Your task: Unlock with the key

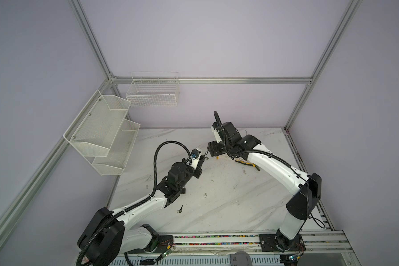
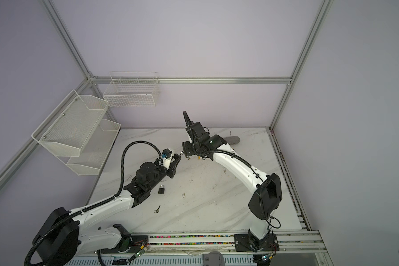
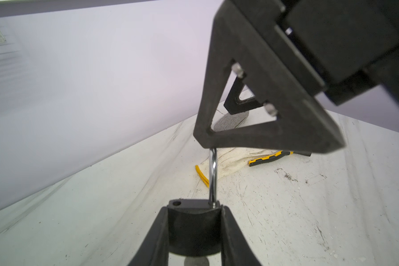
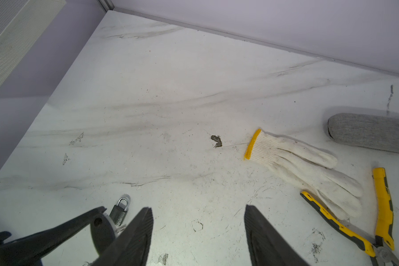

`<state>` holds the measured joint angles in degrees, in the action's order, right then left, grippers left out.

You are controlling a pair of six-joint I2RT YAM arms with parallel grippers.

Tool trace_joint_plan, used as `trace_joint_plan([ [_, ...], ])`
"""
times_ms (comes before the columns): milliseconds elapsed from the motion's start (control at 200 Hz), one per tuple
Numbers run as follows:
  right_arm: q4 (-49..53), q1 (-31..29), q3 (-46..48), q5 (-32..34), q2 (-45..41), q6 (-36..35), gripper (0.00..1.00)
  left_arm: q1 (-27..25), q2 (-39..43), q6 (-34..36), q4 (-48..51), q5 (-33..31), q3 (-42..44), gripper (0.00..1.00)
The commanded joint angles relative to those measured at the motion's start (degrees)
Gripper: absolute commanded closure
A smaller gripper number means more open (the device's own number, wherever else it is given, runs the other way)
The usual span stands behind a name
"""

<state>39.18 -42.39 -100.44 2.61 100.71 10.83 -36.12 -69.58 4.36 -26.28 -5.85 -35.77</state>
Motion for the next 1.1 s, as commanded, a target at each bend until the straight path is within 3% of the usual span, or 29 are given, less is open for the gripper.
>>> trace_joint_plan([
  [0,2.0,0.2,0.9,-0.5,-3.5,-1.7,0.34,0.0,0.8,2.1,-4.7,-0.6,2.1,1.0],
  [70,1.7,0.2,1.3,-1.8,-4.6,-2.3,0.34,0.0,0.9,2.1,-4.9,-0.3,2.2,1.0],
  [240,1.5,0.7,-0.1,3.0,-5.8,-0.8,0.33,0.0,0.7,2.5,-5.0,1.2,2.2,1.0],
  [345,0.9,0.7,-1.2,-1.9,-3.6,-1.1,0.33,0.0,0.8,2.5,-5.4,2.0,2.2,1.0],
  [640,0.0,1.4,-4.5,-7.4,0.5,-1.0,0.29,0.0,1.4,2.2,-6.1,2.7,2.2,1.0],
  [1095,0.6,3.1,-1.0,-9.1,-0.3,0.0,0.28,0.0,0.4,1.8,-7.9,0.1,2.1,1.0],
])
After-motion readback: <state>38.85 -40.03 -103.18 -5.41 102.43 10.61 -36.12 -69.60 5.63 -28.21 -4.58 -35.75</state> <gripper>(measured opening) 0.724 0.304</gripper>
